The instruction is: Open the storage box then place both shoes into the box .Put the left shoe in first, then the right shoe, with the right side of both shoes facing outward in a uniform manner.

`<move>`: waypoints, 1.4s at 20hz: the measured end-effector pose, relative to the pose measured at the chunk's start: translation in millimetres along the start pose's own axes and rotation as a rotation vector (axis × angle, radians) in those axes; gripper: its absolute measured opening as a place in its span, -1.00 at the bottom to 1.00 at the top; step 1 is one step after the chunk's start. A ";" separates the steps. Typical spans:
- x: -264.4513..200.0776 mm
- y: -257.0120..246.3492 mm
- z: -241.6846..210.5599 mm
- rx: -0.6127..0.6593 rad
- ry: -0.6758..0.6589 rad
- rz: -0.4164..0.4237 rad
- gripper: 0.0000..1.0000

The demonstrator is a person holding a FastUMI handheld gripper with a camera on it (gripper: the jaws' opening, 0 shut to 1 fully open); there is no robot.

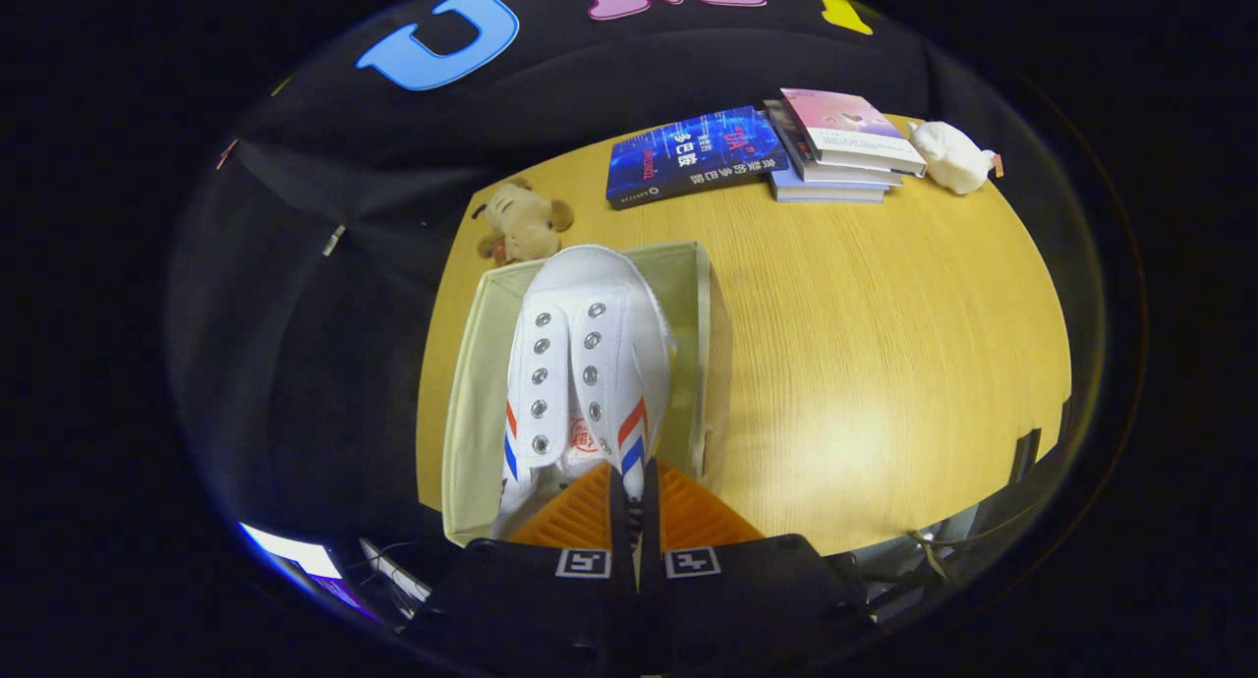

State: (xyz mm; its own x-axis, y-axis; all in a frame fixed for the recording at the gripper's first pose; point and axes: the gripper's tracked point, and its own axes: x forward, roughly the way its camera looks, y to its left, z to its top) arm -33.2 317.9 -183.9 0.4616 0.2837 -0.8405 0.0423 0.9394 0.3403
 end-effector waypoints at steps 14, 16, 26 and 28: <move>-53.2 -8.7 29.0 -0.102 -0.182 0.017 0.98; -77.0 -26.9 44.9 -0.098 -0.260 0.013 0.98; -186.5 -128.3 123.2 -0.203 -0.537 0.029 0.98; -205.1 -142.6 131.9 -0.221 -0.568 0.048 0.98</move>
State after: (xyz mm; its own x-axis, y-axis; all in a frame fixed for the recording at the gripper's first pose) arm -17.0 100.4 -4.4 0.8612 0.2372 -0.4495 -0.1473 0.9630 0.2259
